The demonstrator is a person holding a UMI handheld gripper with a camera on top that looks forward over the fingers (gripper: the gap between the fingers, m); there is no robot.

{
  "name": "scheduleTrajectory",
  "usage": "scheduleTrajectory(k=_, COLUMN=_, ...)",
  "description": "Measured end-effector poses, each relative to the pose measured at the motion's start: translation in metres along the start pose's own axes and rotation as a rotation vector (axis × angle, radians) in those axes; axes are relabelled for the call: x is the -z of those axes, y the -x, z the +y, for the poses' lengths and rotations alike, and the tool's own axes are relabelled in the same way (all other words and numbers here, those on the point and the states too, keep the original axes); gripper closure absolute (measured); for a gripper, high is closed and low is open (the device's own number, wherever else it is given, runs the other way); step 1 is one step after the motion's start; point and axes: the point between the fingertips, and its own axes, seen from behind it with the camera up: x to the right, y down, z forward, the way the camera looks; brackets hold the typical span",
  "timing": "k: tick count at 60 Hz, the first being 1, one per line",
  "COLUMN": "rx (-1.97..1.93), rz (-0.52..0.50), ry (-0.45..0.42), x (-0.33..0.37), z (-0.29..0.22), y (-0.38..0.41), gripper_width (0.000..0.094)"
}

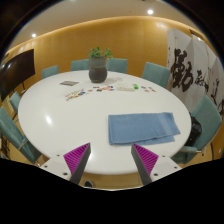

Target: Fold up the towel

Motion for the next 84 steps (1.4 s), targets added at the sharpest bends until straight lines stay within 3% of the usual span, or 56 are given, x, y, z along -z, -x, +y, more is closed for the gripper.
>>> scheduleTrajectory(k=8, rx=0.052, rz=0.032, ry=-0.024, x=-0.089, z=-0.026, y=0.007, gripper_width=0.0061)
scheduleTrajectory(k=20, rx=0.083, rz=0.098, ry=0.04, x=-0.195, z=-0.02, y=-0.008, gripper_width=0.0125)
scheduleTrajectory(k=26, rx=0.089, rz=0.115, ry=0.034, x=-0.211, z=-0.02, y=-0.014, gripper_width=0.0357)
scheduleTrajectory(k=34, rx=0.17, rz=0.172, ry=0.027, x=-0.214, z=-0.022, y=-0.024, gripper_width=0.0846)
scheduleTrajectory(k=43, rx=0.149, rz=0.163, ry=0.066, x=-0.21, z=-0.023, y=-0.024, gripper_width=0.0909)
scheduleTrajectory(k=50, rx=0.044, rz=0.009, ry=0.035, x=-0.191, z=-0.051, y=0.02, gripper_width=0.0911)
scheduleTrajectory(k=57, rx=-0.091, rz=-0.192, ry=-0.059, x=-0.145, z=-0.118, y=0.067, gripper_width=0.091)
scheduleTrajectory(k=60, rx=-0.135, rz=-0.235, ry=-0.104, x=-0.123, z=-0.148, y=0.065, gripper_width=0.091)
scheduleTrajectory(k=67, rx=-0.185, rz=-0.219, ry=-0.142, x=-0.115, z=-0.173, y=0.017, gripper_width=0.0907)
scheduleTrajectory(k=74, rx=-0.176, rz=-0.117, ry=-0.027, x=-0.147, z=-0.119, y=-0.054, gripper_width=0.0879)
scheduleTrajectory(k=77, rx=-0.163, rz=-0.087, ry=0.027, x=-0.169, z=-0.085, y=-0.08, gripper_width=0.078)
scheduleTrajectory(k=83, rx=-0.118, rz=-0.024, ry=0.104, x=-0.174, z=-0.052, y=-0.11, gripper_width=0.0322)
scheduleTrajectory(k=84, rx=-0.107, rz=-0.016, ry=0.105, x=-0.172, z=-0.05, y=-0.114, gripper_width=0.0208)
